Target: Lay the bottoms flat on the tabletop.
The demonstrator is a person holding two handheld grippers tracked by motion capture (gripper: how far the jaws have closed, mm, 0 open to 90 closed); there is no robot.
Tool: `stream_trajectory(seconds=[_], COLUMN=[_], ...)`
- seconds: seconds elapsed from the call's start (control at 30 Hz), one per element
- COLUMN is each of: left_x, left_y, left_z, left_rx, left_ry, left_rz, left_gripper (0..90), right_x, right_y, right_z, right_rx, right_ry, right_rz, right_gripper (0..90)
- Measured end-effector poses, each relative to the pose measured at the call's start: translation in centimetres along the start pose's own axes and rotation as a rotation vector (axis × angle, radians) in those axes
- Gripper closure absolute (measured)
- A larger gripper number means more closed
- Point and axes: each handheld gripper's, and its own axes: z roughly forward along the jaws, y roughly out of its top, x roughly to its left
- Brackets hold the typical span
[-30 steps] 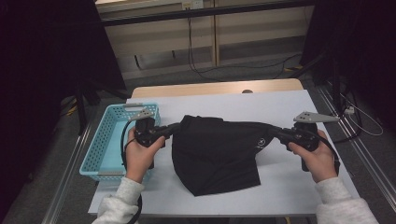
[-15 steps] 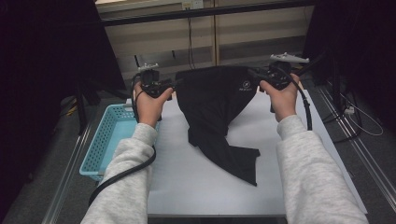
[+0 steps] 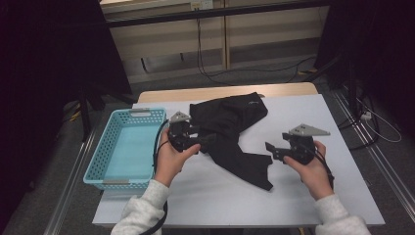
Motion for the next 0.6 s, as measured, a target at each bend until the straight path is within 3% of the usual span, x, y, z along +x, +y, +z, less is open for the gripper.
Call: stream_trajectory(seconds=[0.1,0.23,0.33,0.6], left_x=[-0.6,-1.2,-1.3,-0.4], left_y=[-1.7,-3.8,-4.6,-4.7], left_z=[-0.7,-1.9,-2.5,-2.8], left_rx=[0.02,0.012,0.03,0.022], left_ry=[0.004,0.002,-0.002,0.007], left_rz=[0.034,0.05,0.05,0.049], left_gripper=[19.7,20.0,19.2,17.7], right_x=[0.8,1.4,1.4,0.6], right_y=[-1.6,-2.5,-2.9,-3.8], right_z=[-1.0,-2.1,-2.6,-2.8], right_rx=[-0.005,0.03,0.014,0.032], right_ry=[-0.005,-0.074,-0.041,-0.068], right_rz=[-0.015,-0.085,-0.052,-0.017], right_gripper=[24.8,23.9,23.0,22.2])
